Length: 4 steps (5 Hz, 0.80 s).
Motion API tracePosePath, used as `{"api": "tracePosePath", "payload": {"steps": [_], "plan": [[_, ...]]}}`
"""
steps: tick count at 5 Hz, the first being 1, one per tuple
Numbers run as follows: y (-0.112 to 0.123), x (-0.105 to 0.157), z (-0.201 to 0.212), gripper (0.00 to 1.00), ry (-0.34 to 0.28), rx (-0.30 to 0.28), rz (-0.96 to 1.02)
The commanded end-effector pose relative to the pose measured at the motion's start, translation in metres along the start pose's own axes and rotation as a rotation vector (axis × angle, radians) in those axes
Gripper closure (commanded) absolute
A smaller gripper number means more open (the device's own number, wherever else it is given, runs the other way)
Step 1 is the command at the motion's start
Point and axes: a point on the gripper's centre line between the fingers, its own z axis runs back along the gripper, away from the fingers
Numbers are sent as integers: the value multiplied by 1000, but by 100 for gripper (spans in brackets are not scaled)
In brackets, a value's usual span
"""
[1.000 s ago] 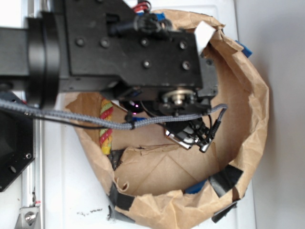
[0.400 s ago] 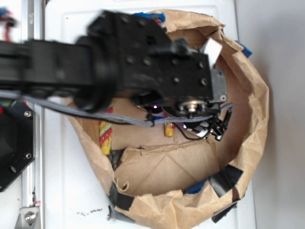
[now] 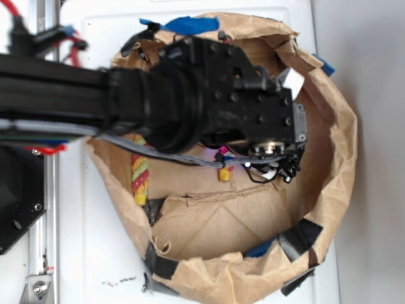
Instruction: Grab the multicolored rope.
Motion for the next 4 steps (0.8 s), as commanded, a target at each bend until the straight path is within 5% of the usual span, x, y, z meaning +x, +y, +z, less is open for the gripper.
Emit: {"api": "tracePosePath", "payload": {"steps": [1,2,4], "plan": [[-3,5,-3,0,-19,-11,14],[-10,3,-6,100,-29,10,18],[-11,6,7,100,-55,-32,-1]]}}
